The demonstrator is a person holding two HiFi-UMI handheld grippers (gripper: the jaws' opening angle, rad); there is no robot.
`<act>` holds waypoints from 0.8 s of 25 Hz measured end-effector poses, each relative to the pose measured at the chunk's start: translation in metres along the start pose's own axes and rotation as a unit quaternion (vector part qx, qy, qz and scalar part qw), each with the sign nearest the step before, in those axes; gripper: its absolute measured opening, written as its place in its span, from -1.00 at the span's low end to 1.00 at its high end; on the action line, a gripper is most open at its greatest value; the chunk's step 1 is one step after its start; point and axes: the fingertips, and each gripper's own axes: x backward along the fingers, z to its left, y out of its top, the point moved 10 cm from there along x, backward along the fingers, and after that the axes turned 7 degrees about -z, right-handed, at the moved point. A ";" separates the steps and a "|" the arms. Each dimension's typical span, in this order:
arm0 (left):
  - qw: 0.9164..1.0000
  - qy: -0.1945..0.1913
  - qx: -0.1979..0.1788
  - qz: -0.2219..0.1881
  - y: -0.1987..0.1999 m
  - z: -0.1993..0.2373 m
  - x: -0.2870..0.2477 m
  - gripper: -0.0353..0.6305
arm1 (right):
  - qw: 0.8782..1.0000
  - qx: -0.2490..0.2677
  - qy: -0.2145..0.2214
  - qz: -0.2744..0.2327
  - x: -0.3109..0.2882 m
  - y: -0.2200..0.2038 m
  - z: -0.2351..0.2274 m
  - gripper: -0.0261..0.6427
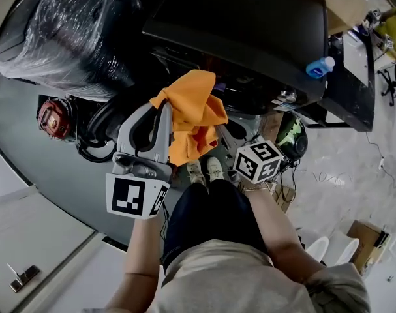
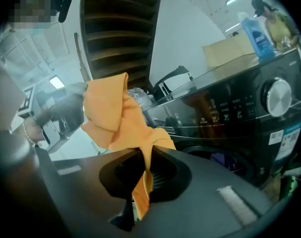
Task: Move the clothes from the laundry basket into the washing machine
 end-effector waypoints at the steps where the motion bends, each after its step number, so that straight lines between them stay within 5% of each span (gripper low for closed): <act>1: 1.000 -0.001 0.002 0.003 -0.004 -0.001 -0.001 -0.86 | 1.000 -0.003 0.000 -0.007 0.002 0.005 0.001 -0.83; 15: 0.999 -0.004 0.019 0.043 -0.039 0.004 -0.011 -0.80 | 0.992 0.012 0.014 -0.124 0.027 0.085 0.016 -0.83; 20: 0.997 -0.006 0.035 0.071 -0.063 0.006 -0.013 -0.60 | 0.993 0.044 0.013 -0.109 0.021 0.094 0.018 -0.83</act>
